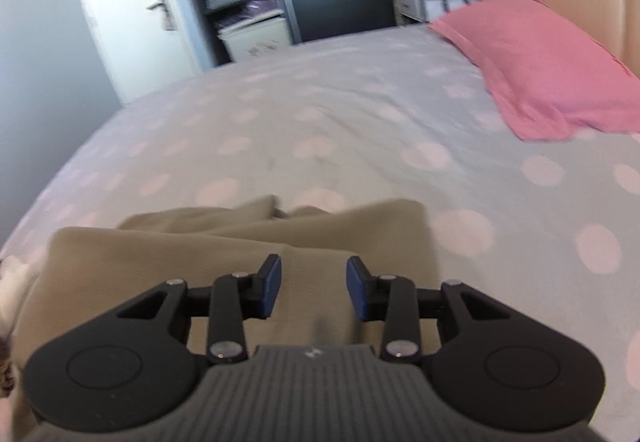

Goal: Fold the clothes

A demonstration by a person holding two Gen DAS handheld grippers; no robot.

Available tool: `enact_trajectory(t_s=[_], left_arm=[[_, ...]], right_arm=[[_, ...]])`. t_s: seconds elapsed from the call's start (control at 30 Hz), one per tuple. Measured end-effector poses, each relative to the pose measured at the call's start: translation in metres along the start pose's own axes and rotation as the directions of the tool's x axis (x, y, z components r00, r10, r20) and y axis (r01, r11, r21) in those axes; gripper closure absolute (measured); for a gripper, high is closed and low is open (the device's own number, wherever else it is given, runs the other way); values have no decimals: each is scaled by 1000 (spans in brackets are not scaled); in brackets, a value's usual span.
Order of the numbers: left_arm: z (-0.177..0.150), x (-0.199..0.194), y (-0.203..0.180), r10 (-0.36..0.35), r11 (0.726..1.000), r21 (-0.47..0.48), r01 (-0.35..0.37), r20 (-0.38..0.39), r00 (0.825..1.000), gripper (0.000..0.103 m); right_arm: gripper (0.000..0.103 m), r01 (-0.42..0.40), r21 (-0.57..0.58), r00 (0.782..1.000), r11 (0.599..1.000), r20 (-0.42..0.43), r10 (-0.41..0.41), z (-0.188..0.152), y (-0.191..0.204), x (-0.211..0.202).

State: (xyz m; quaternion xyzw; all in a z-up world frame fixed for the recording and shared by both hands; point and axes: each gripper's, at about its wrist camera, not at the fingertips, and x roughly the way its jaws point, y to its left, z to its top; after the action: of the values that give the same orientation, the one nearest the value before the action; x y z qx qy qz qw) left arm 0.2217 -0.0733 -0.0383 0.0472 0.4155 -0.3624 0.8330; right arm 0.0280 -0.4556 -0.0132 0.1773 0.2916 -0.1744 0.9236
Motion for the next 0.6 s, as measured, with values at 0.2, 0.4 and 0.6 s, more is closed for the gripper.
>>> enact_trajectory(t_s=[0.2, 0.4, 0.6], left_arm=[[40, 55, -27, -3, 999, 42, 1, 60, 998, 78], [46, 123, -29, 80, 997, 4, -80, 21, 997, 83], [29, 163, 7, 112, 991, -72, -116, -58, 992, 82]], right_arm=[[64, -102, -131, 994, 986, 11, 104, -4, 62, 34], [65, -88, -203, 995, 975, -54, 78, -26, 87, 90], [81, -65, -229, 995, 971, -88, 46, -41, 65, 130]])
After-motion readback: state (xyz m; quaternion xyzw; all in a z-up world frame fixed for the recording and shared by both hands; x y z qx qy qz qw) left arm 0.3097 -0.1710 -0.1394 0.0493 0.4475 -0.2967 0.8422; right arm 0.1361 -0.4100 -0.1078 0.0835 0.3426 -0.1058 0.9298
